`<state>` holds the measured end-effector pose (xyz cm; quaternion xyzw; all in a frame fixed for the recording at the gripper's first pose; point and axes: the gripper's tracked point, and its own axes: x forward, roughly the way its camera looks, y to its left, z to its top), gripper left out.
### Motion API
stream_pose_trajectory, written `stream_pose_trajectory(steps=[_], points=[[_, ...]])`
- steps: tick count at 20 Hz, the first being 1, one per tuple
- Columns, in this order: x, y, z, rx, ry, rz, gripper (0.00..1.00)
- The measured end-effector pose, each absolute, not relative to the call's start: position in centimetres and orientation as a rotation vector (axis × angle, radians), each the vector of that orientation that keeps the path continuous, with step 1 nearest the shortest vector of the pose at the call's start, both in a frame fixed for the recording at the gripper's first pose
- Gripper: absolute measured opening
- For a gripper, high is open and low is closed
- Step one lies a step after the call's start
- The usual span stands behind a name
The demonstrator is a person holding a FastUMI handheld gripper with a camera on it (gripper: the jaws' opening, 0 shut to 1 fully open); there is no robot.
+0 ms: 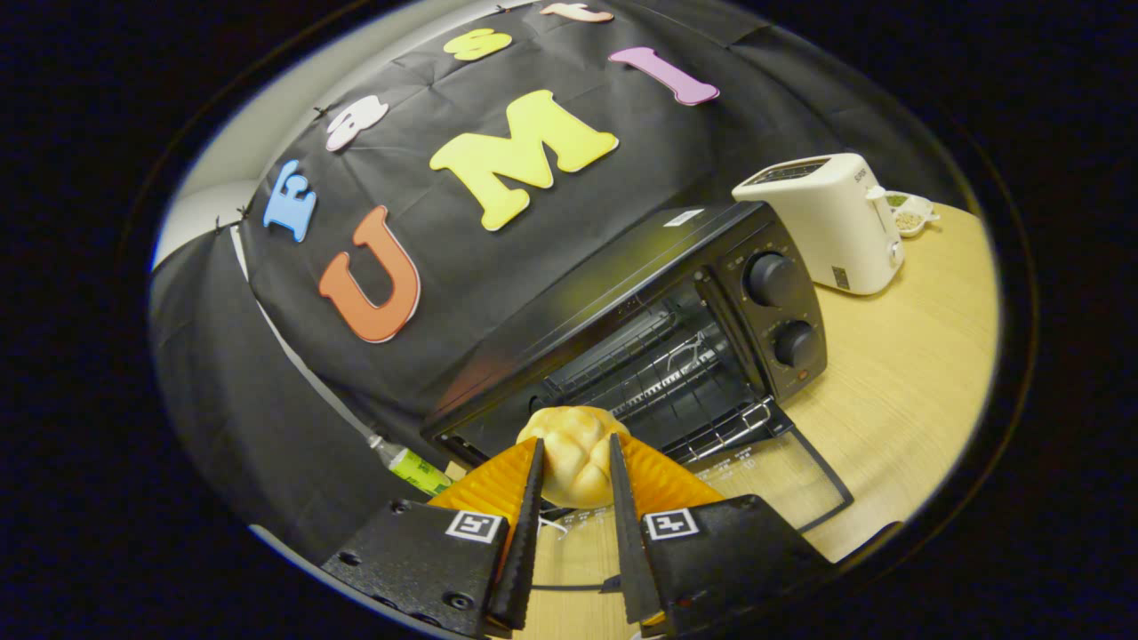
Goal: Open the toaster oven, put the food inside, and close the toaster oven door.
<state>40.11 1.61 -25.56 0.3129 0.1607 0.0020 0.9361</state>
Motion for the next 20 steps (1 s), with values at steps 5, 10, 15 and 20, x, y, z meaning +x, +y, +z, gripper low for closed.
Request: stream_pose_trajectory(steps=[5,10,15,20], points=[[45.5,1.1,-26.7,0.569,0.333,-0.055,0.45],[48.4,0.6,-28.1,0.460,0.349,-0.094,0.45],[48.6,0.7,-28.3,0.409,0.357,-0.114,0.66],[46.9,0.3,-27.3,0.377,0.360,-0.139,0.95]])
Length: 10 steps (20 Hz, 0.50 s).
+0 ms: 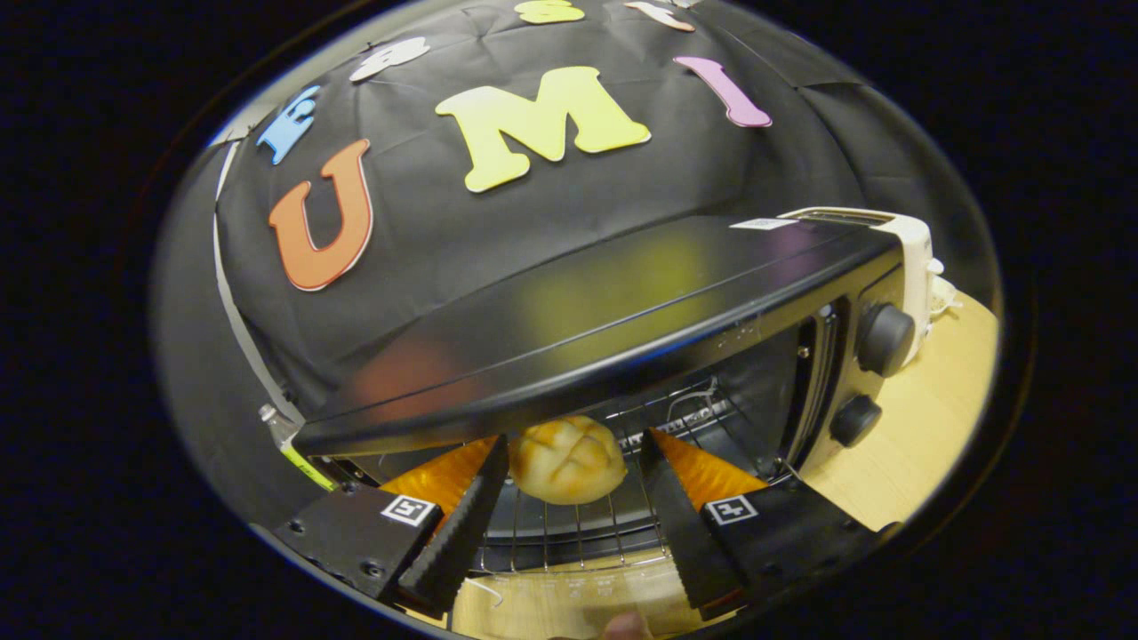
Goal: Open the toaster oven, put the food inside, and close the toaster oven door.
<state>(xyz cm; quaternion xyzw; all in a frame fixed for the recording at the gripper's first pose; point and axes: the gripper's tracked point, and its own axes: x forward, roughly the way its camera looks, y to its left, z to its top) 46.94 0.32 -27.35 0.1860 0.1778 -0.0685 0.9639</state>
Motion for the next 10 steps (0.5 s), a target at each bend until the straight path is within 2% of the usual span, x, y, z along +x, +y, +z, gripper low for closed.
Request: stream_pose_trajectory(steps=[5,10], points=[[42.9,0.6,-26.1,0.301,0.374,-0.103,0.95],[36.1,2.3,-23.1,0.256,0.356,-0.014,0.96]])
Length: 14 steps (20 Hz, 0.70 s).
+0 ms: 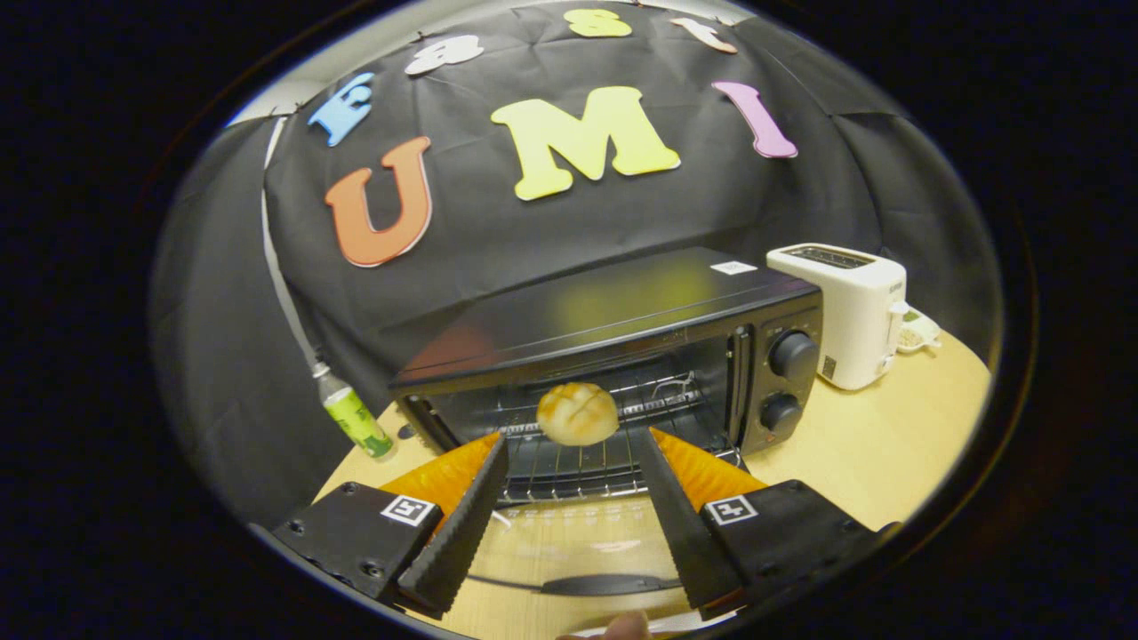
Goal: Open the toaster oven, put the food inside, and close the toaster oven door.
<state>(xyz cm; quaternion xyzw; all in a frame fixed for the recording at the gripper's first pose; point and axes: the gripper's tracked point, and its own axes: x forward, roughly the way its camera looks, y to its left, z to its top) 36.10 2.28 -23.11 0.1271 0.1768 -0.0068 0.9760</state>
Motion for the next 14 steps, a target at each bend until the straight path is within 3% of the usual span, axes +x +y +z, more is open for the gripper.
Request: stream_pose_trajectory(steps=[7,14], points=[[27.0,2.9,-20.3,0.151,0.351,0.056,1.00],[23.5,2.7,-25.6,0.081,0.450,0.069,1.00]])
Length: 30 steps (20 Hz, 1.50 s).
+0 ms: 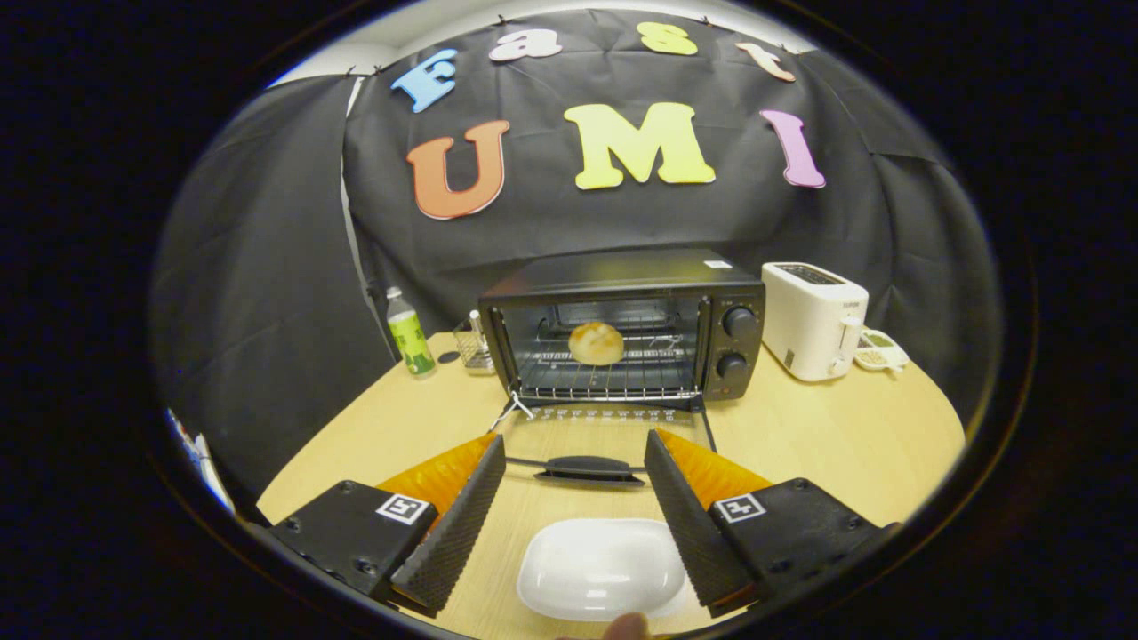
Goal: Open the toaster oven, put the food inside, and close the toaster oven door.
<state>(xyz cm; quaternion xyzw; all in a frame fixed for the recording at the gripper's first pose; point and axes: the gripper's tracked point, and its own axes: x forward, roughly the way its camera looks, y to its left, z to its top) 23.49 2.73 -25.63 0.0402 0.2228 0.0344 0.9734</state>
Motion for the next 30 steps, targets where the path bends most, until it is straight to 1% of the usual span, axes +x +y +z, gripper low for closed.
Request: stream_pose_trajectory(steps=[7,14,21,30], points=[[24.9,2.6,-32.6,0.088,0.591,0.052,1.00],[26.6,1.7,-36.3,0.087,0.692,0.030,1.00],[27.1,2.2,-37.0,0.047,0.723,0.031,1.00],[26.8,1.8,-37.1,0.070,0.716,0.013,1.00]])
